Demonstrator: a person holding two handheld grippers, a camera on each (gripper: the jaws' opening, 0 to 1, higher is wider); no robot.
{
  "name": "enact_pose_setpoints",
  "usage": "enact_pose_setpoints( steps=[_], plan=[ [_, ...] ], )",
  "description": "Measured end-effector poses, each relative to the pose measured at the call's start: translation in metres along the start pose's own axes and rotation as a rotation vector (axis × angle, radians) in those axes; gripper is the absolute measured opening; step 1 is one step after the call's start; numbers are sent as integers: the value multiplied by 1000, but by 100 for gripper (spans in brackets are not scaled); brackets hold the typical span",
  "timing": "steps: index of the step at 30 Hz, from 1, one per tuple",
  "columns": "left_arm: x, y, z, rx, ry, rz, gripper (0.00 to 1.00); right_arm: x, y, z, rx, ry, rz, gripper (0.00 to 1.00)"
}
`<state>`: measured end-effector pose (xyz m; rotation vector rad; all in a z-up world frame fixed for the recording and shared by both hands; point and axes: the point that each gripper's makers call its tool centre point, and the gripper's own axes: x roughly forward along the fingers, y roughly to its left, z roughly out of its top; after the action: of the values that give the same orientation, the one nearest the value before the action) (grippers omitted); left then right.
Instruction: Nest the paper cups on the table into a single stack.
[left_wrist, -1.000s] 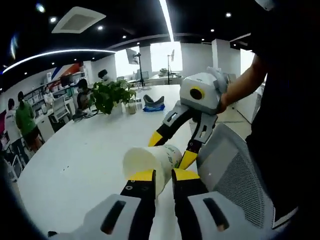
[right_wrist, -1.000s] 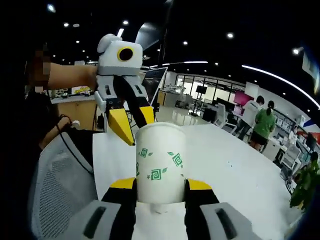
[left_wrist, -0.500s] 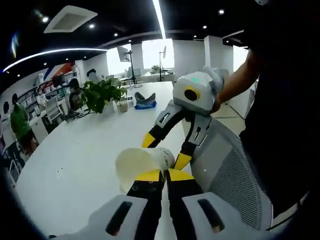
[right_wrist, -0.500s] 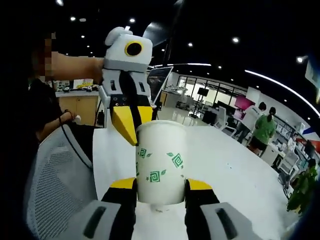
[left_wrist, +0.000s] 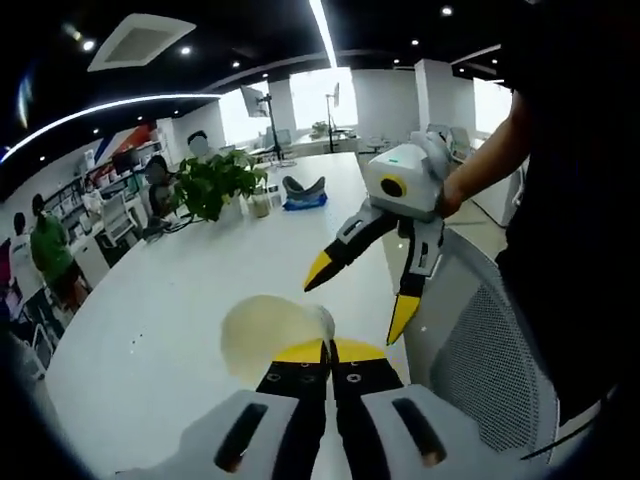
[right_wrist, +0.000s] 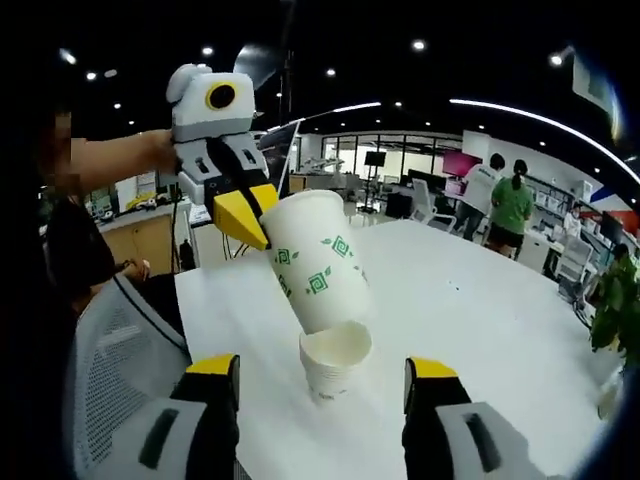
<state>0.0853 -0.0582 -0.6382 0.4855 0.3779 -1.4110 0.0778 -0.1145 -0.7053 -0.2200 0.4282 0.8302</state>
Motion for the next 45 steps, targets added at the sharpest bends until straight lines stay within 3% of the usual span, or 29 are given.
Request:
enact_pose_setpoints(
  steps=[14,21,33,40,45],
  plan=[
    [16,11,-24,70,137,-9,0,-10,-2,-20,76,32,-56,71],
    [30,7,-35,98,205,-39,0,-13,3,-31,84,50,-67,71],
    [40,10,-49,147,275,-55,0,-19,5,-36,120,44,-98,71],
    [44,10,-55,143,290,-78,0,-20,3,-39,131,42,-114,71],
    [51,11,-52,116,269,-98,0,-22,2,-40,137,43,-123,71]
  ],
)
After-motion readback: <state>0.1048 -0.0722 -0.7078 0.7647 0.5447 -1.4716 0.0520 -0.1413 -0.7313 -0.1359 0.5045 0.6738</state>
